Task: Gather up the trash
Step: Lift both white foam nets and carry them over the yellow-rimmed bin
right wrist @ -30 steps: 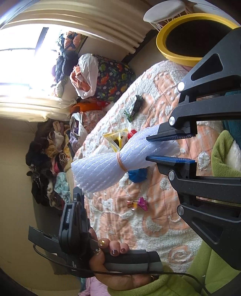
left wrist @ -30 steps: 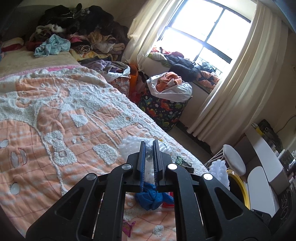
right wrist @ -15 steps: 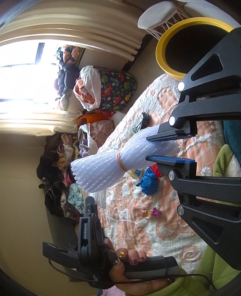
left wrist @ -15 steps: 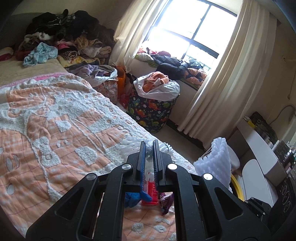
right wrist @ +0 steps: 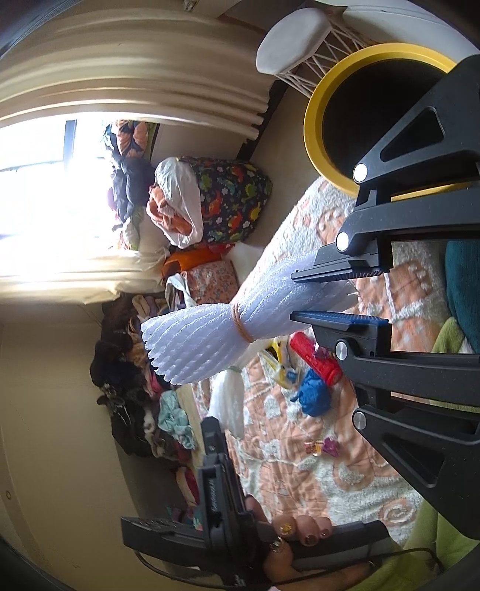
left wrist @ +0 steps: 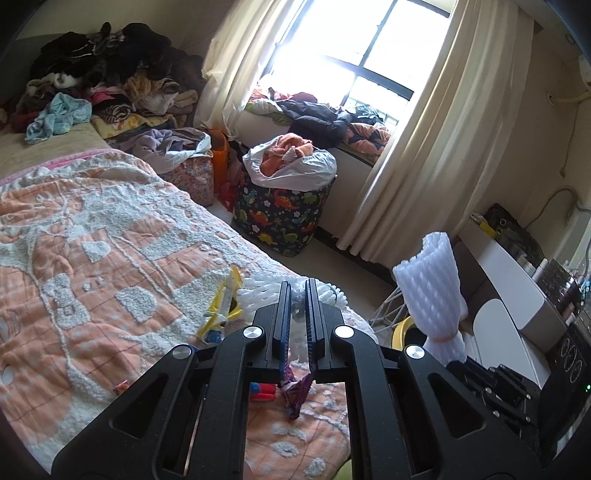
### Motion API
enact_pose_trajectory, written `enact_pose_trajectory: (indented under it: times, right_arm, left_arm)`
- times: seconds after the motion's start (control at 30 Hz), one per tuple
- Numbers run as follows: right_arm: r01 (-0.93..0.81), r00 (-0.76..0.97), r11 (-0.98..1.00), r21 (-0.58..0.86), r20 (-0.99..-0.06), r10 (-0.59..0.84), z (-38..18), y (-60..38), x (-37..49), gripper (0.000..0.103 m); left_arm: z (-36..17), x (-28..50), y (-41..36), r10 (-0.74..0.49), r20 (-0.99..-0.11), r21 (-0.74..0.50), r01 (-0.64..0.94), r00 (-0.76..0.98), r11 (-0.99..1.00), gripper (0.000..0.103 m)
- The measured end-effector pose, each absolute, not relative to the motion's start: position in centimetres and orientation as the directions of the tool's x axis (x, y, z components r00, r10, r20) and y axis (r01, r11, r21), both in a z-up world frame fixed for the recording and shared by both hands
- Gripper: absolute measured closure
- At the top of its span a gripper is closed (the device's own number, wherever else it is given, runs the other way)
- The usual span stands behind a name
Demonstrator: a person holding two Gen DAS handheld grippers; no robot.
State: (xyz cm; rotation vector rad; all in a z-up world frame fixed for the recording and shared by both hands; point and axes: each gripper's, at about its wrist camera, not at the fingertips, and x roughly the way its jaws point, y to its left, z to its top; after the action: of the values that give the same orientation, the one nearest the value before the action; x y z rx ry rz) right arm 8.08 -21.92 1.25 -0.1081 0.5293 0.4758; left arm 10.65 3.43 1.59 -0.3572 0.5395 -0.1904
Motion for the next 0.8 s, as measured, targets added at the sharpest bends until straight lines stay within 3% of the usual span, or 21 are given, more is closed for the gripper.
enact_pose_trajectory:
  times: [0.8]
  right_arm:
    - [-0.294,0.81,0.951,0.097,-0.503,0.302,0.8,-28.7,10.7,0.088]
  left_arm:
    - [1.9,11.5,-2.9,-0.352,-0.465,-0.349,0.198,0.812,0.916,0.099]
